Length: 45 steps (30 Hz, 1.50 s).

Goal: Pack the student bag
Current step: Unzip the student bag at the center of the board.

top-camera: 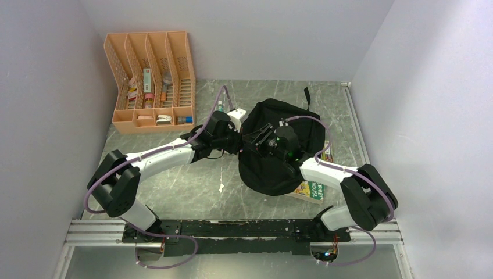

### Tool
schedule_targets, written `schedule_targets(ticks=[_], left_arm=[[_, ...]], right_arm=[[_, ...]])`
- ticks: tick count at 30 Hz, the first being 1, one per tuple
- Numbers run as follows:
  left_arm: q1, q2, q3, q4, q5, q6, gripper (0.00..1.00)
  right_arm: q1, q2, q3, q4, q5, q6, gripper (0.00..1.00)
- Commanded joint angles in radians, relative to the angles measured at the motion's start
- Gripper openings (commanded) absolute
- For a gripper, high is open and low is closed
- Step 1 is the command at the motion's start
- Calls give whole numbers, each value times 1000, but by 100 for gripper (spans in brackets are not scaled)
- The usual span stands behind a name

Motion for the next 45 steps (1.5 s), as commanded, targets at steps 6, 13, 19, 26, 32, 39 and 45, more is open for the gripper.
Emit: schedule_targets(ticks=[6,13,19,26,32,39,45], left_arm=[[-6,5,31,60,26,-9,5],[-6,6,34,53,19,-7,5],[-6,3,35,47,15,-11,5],[-5,-46,24,7,-8,-27,44],[24,-142,-18,-4,-22,-62,53],[175,-198,-104,93,105,-186,52],[214,-116,-49,55,96,-221,50]], right_arm=[[22,31,30,42,-22,9,34],[25,43,26,58,-32,10,21],[26,45,28,64,-37,-17,0],[25,35,60,20,-7,-84,0],[25,25,81,-20,21,-132,0],[24,16,63,10,2,-170,0],[24,22,32,125,-71,-211,0]])
